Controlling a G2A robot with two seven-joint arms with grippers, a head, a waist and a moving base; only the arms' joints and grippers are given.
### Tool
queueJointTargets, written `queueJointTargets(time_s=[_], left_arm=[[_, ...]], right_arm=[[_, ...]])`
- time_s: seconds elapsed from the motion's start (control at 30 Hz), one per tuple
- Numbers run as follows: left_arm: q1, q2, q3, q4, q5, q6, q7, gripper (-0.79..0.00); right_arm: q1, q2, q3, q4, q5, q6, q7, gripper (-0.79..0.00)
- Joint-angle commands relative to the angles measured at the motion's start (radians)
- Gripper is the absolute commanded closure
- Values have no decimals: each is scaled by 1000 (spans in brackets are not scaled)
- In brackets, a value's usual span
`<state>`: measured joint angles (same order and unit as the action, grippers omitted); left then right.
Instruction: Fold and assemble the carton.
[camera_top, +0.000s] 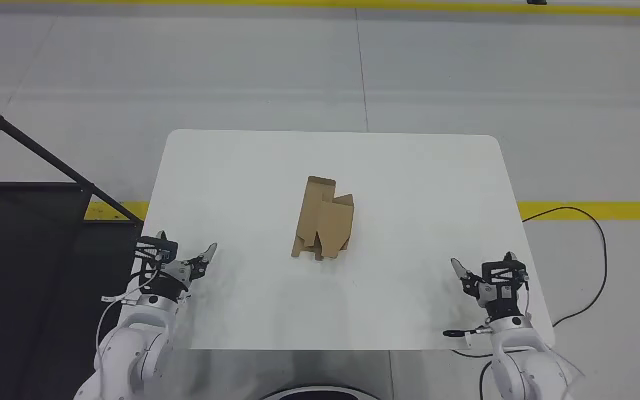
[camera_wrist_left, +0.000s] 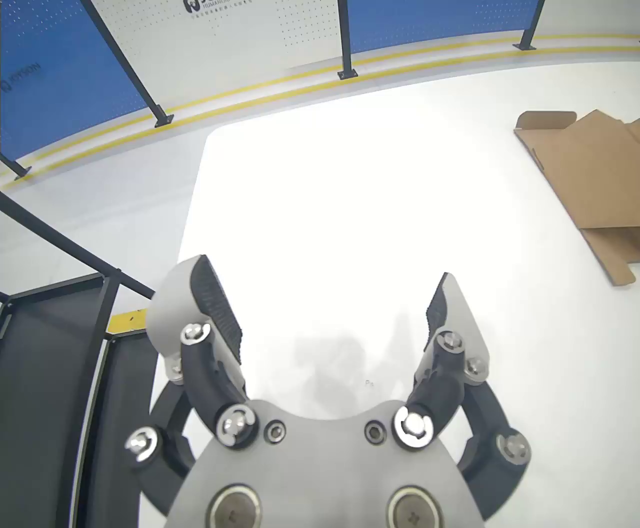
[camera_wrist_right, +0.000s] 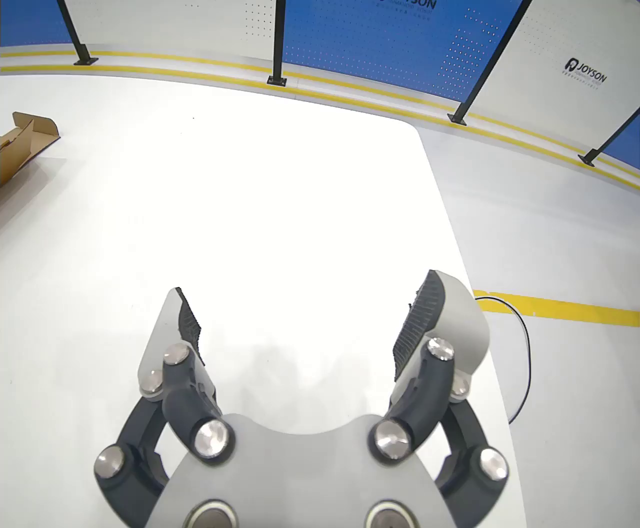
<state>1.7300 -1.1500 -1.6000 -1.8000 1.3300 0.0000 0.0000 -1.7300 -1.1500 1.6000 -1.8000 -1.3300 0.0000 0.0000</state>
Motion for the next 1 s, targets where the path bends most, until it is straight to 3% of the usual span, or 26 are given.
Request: queueJointTargets(time_s=[0.0,0.23,0.33,0.47,0.6,0.77,0.97], left_arm=[[0,0,0,0,0,0,0,-784],[-4,-1,0,-1,-2,4,7,-785],[-8,-1,-7,3,-47,-57,46,-785],[-20,0,-24,4,-123,-150,58,-785],[-47,4,-44,13,-167,-246,54,-785],[-95,8,-67,41,-270,-365,52,-785],[-104,12,-79,39,-272,-419,44,-785]], right_arm=[[0,0,0,0,0,0,0,-784],[1,0,-1,-1,1,-2,0,-785],[15,-1,-4,-19,13,-23,27,-785],[48,-2,-18,-72,65,-66,132,-785],[99,0,-40,-134,114,-151,318,-785],[201,-4,-111,-178,180,-171,513,-785],[215,-4,-124,-181,185,-179,538,-785]])
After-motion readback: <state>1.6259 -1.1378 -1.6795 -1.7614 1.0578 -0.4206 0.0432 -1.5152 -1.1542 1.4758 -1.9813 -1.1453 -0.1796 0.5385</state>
